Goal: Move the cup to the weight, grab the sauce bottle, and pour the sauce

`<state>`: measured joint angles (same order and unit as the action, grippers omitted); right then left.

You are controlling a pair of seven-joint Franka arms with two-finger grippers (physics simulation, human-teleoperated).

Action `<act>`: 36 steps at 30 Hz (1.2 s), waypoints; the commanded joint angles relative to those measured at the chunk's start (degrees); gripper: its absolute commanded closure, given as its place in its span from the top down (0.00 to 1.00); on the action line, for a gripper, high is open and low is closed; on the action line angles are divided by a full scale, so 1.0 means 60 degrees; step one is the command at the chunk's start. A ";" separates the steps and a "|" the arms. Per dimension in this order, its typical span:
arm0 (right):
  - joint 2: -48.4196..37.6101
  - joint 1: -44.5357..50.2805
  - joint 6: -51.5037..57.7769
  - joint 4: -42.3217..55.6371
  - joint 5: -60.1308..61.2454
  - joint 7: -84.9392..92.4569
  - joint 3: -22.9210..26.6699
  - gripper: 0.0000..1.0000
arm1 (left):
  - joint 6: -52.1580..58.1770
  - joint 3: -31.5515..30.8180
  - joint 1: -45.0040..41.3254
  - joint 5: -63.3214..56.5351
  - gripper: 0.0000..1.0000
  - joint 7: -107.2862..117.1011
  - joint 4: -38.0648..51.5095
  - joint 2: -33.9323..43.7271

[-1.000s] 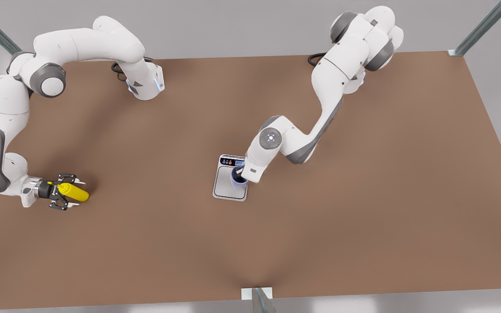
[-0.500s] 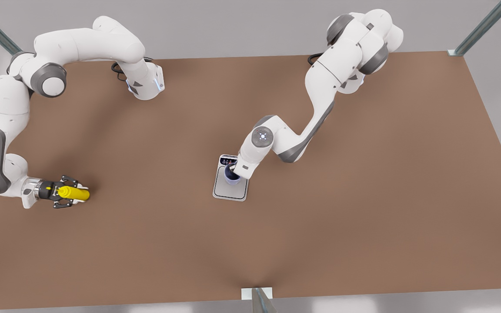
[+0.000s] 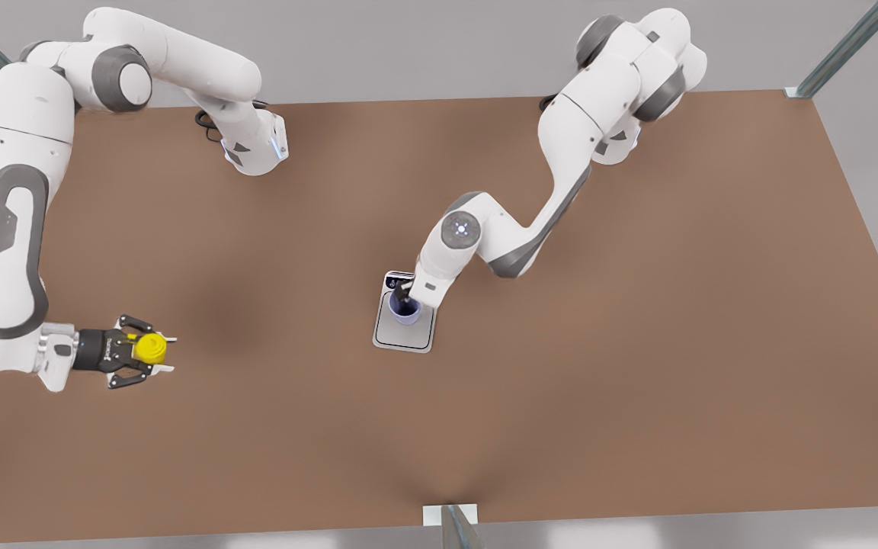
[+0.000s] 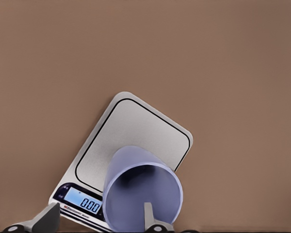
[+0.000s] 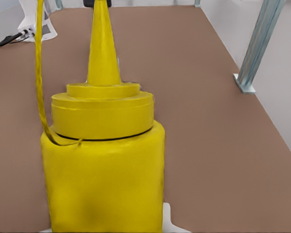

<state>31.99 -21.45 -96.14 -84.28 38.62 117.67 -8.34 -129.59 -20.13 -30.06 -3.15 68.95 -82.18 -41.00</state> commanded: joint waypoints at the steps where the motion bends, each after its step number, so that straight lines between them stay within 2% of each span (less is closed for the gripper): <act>1: -0.0086 0.0058 -0.0089 -0.0102 -0.0005 -0.0040 -0.0001 0.47 | 0.0050 0.0000 0.0000 0.0026 1.00 0.0008 0.0000 0.0035; 4: -0.1010 0.1172 -0.1115 -0.0953 -0.0181 -0.0260 -0.0001 0.47 | 0.1763 0.0088 0.0453 0.0758 1.00 -0.0065 0.0015 0.1470; 6: -0.1201 0.2021 -0.1496 -0.1012 -0.0605 -0.0831 -0.0001 0.47 | 0.4032 0.0102 0.2693 0.1711 1.00 -0.2025 0.0029 0.2687; 8: -0.1303 0.2783 -0.1980 -0.0954 -0.1235 -0.0978 -0.0001 0.47 | 0.6056 0.0132 0.4510 0.1667 1.00 -0.6170 0.0410 0.2761; 9: -0.1333 0.3164 -0.2155 -0.0939 -0.1514 -0.1314 -0.0001 0.47 | 0.6481 0.0907 0.4731 0.1331 1.00 -0.8191 0.0425 0.2965; 10: -0.1435 0.3632 -0.2287 -0.0910 -0.1733 -0.1870 -0.0001 0.47 | 0.6817 0.1098 0.4877 0.0745 1.00 -0.9557 0.0381 0.3478; 12: -0.1684 0.4350 -0.2478 -0.0851 -0.2583 -0.2984 0.0014 0.48 | 0.6921 0.1435 0.4907 0.0305 1.00 -0.9572 -0.0819 0.5249; 14: -0.1801 0.5171 -0.2595 -0.0792 -0.3653 -0.4215 0.0014 0.48 | 0.6921 0.1831 0.4863 0.0305 1.00 -0.9514 -0.1421 0.6115; 19: -0.1875 0.6255 -0.2961 -0.0778 -0.5190 -0.5606 0.0028 0.48 | 0.6921 0.1875 0.4863 0.0305 1.00 -0.9572 -0.1421 0.6115; 24: -0.1875 0.7632 -0.3357 -0.0792 -0.7592 -0.7467 -0.0001 0.48 | 0.6921 0.1889 0.4863 0.0305 1.00 -0.9572 -0.1421 0.6042; 29: -0.1860 0.7940 -0.3371 -0.0880 -0.9497 -0.7775 -0.0016 0.48 | 0.6906 0.1875 0.4863 0.0290 1.00 -0.9572 -0.1421 0.5998; 36: -0.1816 0.8438 -0.2904 -0.0895 -1.0727 -0.9398 0.0043 0.48 | 0.6906 0.1890 0.4878 0.0305 1.00 -0.9543 -0.1377 0.5632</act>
<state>21.09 29.48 -112.39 -89.65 -26.65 58.91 -8.09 -87.55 -8.78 -0.67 -1.35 11.77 -90.44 -7.21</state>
